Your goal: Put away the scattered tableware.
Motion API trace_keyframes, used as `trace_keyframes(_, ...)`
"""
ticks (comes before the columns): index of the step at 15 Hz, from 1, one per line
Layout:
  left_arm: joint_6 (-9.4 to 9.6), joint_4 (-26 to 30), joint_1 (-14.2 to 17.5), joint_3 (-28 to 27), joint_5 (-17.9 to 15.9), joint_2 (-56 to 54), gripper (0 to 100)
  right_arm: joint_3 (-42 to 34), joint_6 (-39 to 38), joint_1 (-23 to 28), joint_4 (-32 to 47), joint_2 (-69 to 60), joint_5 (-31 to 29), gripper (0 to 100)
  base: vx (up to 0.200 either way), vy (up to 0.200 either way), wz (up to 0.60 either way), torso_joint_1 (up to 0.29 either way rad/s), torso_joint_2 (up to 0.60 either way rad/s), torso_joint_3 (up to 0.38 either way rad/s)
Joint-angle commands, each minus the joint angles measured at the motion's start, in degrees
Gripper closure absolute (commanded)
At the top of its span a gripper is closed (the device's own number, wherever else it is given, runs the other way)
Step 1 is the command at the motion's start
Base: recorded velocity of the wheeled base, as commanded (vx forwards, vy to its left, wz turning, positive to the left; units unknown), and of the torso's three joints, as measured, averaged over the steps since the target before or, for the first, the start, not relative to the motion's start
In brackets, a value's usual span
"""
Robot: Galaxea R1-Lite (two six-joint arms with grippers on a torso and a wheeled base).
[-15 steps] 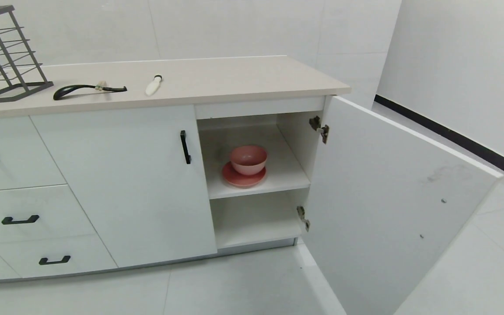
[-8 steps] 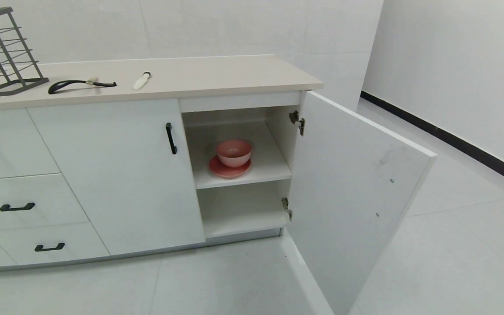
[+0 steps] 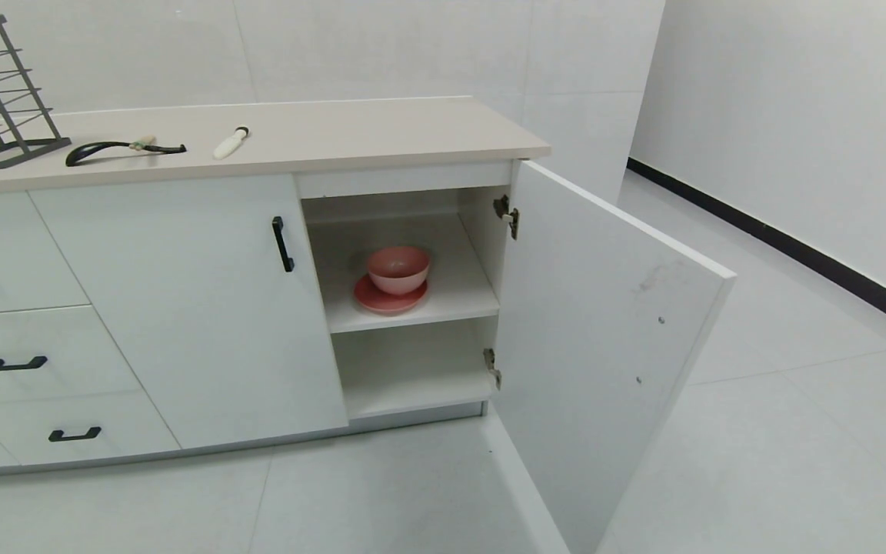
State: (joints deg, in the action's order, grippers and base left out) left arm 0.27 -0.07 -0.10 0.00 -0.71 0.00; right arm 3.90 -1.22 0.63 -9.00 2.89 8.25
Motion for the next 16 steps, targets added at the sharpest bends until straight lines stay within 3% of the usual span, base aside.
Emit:
trace_keyframes(1,0.00,-0.01,0.01,0.00,0.00,0.00,0,7.88,-0.10,-0.46,2.58,11.96,5.37,100,0.000,0.000,0.00,0.000,0.00,0.000)
trace_keyframes(6,0.08,-0.01,0.01,0.00,0.00,0.00,0,13.33,2.89,-2.39,-0.76,29.89,7.83,100,0.000,0.000,0.00,0.000,0.00,0.000)
trace_keyframes(12,0.00,-0.01,0.01,0.00,0.00,0.00,0,12.53,4.82,-2.22,-28.71,54.06,11.08,100,0.000,0.000,0.00,0.000,0.00,0.000)
trace_keyframes(16,0.00,-0.01,0.01,0.00,0.00,0.00,0,12.36,5.35,-2.30,-39.08,63.29,11.17,100,0.000,0.000,0.00,0.000,0.00,0.000)
